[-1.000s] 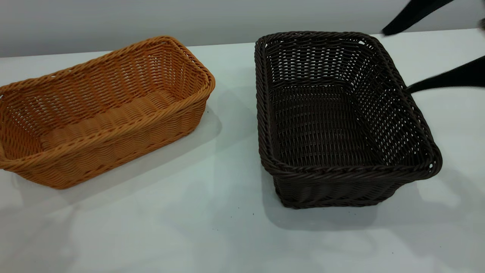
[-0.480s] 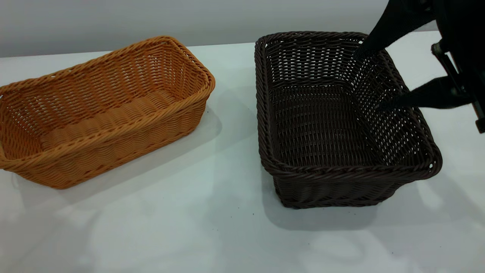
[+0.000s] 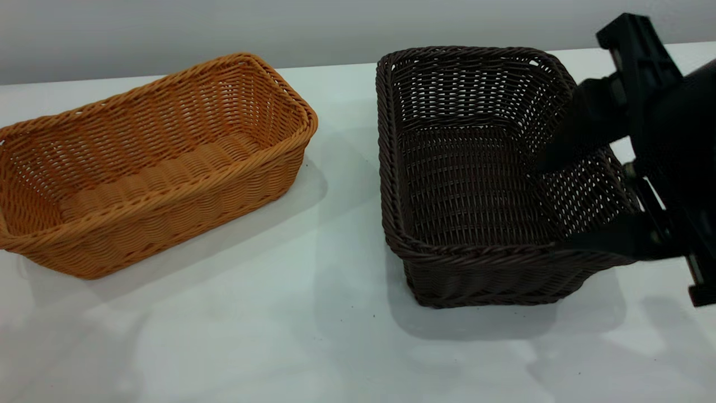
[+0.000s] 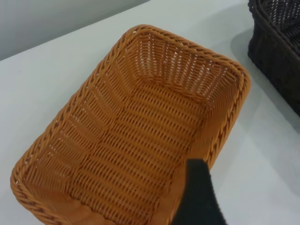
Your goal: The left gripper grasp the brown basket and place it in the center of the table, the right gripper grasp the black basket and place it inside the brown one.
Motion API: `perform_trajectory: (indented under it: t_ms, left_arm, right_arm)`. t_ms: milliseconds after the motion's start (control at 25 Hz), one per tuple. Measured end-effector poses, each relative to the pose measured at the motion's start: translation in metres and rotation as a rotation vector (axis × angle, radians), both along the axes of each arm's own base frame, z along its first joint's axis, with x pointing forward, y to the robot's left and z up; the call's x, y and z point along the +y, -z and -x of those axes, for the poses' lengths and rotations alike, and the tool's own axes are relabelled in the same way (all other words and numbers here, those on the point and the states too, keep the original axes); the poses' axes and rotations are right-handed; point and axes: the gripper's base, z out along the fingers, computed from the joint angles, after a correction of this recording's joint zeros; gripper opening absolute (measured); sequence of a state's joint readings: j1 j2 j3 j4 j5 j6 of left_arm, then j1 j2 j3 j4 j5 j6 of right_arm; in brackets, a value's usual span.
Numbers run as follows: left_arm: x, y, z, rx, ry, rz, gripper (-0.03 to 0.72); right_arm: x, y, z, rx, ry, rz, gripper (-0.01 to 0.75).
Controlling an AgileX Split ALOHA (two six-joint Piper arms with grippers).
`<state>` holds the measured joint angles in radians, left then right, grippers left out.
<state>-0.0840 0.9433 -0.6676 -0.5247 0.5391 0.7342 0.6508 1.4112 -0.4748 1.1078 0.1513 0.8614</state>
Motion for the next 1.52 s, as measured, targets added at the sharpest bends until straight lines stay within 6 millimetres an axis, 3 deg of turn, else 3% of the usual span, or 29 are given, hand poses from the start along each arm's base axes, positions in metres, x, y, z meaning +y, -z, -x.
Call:
perform_trajectory:
  t_ms: [440,840,1520]
  left_arm:
    - [-0.001,-0.001,0.000,0.002,-0.006,0.022,0.456]
    - [-0.001,-0.001,0.000,0.003,-0.005,0.021,0.456]
    - [-0.001,0.000,0.000,0.003,-0.004,0.019,0.456]
  right_arm:
    - [0.001,0.027,-0.005,0.069,0.011,0.082,0.442]
    - [0.011,0.018,-0.020,0.002,-0.024,0.079,0.442]
    - [0.018,0.032,-0.028,0.049,-0.016,0.097,0.442]
